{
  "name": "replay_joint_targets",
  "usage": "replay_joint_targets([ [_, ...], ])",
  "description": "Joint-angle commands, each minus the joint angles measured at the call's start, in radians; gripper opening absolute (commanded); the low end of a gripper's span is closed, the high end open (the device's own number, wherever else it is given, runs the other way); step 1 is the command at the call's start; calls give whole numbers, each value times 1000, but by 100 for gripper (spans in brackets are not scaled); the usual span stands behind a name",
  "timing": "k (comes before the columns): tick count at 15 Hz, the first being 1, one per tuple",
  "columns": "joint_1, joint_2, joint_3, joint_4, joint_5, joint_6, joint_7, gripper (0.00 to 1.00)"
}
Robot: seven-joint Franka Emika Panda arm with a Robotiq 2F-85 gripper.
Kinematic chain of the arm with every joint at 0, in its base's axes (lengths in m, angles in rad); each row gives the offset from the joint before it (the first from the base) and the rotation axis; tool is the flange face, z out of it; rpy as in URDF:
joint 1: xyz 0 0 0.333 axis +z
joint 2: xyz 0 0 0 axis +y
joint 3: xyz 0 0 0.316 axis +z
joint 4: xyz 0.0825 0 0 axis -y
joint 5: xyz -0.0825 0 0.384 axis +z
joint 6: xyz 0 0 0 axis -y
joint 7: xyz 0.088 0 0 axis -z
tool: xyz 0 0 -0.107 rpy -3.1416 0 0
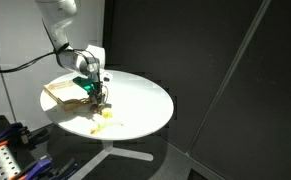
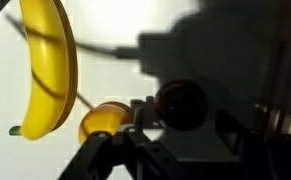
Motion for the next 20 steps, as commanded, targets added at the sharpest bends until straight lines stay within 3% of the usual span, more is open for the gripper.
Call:
replay_joint_targets([
  [1,9,4,-12,12,-5,4,-10,100],
  [20,2,-130,-18,-41,-12,-33,-21,100],
])
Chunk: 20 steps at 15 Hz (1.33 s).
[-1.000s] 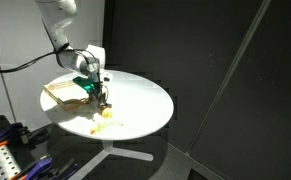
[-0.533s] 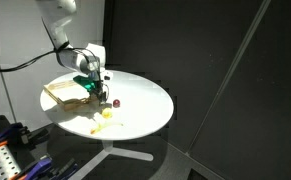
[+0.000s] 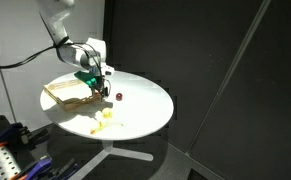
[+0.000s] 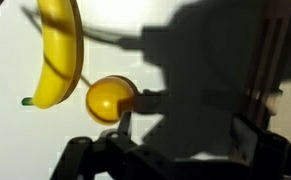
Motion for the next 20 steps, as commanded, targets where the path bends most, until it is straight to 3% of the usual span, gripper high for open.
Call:
replay_joint_targets([
  [1,6,-74,-23,-42,-18,-28,4,100],
  [11,55,-197,-160,-131,-151,-35,242,100],
  [20,7,-325,-139,-205,-137,-177,347,100],
])
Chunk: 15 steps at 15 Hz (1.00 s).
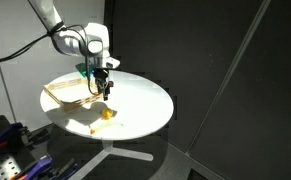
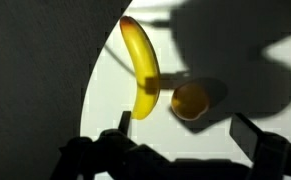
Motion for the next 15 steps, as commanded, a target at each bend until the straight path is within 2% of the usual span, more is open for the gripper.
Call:
replay_joint_targets([
  [1,-36,-89,25,-42,-2,-84,34,100],
  [6,-84,-151,60,-64,13,-168,14,100],
  [7,-89,-100,67,-34,-5,-140,19,100],
  [15,-100,-122,78,-49,-3,-156,18,100],
])
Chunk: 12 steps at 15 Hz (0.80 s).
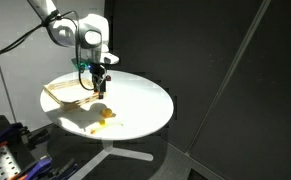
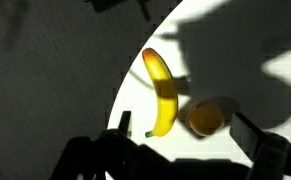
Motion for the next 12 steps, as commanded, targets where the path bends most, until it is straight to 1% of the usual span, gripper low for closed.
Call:
replay_joint_targets([
  [1,-34,-1,33,2,-4,-3,2,100],
  [5,-36,2,35,5,-3,-3,1,100],
  [12,-73,32,42,41,54,-16,-6,100],
])
